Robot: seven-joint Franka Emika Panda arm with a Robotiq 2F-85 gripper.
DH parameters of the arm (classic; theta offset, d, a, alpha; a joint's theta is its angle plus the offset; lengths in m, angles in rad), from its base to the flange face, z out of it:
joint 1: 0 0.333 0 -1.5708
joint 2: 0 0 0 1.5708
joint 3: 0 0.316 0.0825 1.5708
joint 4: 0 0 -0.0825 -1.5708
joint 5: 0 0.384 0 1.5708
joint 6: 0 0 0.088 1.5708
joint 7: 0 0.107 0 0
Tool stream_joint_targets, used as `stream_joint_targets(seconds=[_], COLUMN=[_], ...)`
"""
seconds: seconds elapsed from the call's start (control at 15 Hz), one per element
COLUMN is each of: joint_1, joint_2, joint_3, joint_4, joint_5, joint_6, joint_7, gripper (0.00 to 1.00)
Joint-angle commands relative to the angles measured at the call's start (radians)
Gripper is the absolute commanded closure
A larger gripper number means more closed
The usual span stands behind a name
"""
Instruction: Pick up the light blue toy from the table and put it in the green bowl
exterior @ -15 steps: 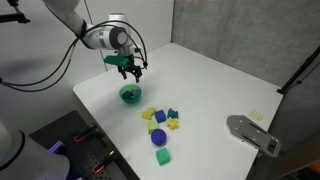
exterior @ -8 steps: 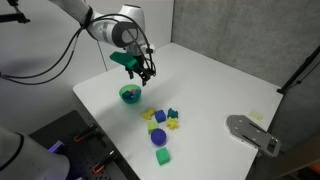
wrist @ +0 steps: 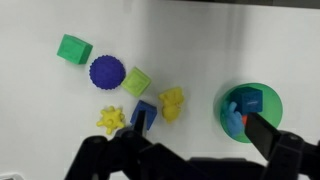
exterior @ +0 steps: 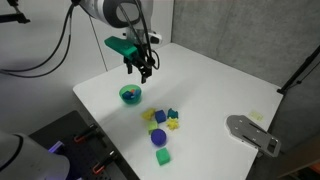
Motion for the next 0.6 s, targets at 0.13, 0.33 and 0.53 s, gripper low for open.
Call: stream_joint_targets(seconds=[0.13,0.33,0.53], joint_1=[-0.004,-0.005,0.000], joint_2=[-0.198,-0.259,-0.251], joint_3=[0.002,0.004,0.000], joint_4=[-0.016,-0.003,0.001], joint_5=[-0.023,-0.034,-0.019], joint_6=[-0.146,-0.202,-0.196], joint_7=[0.005,0.012,0.002], gripper=[0.00,0.00,0.00])
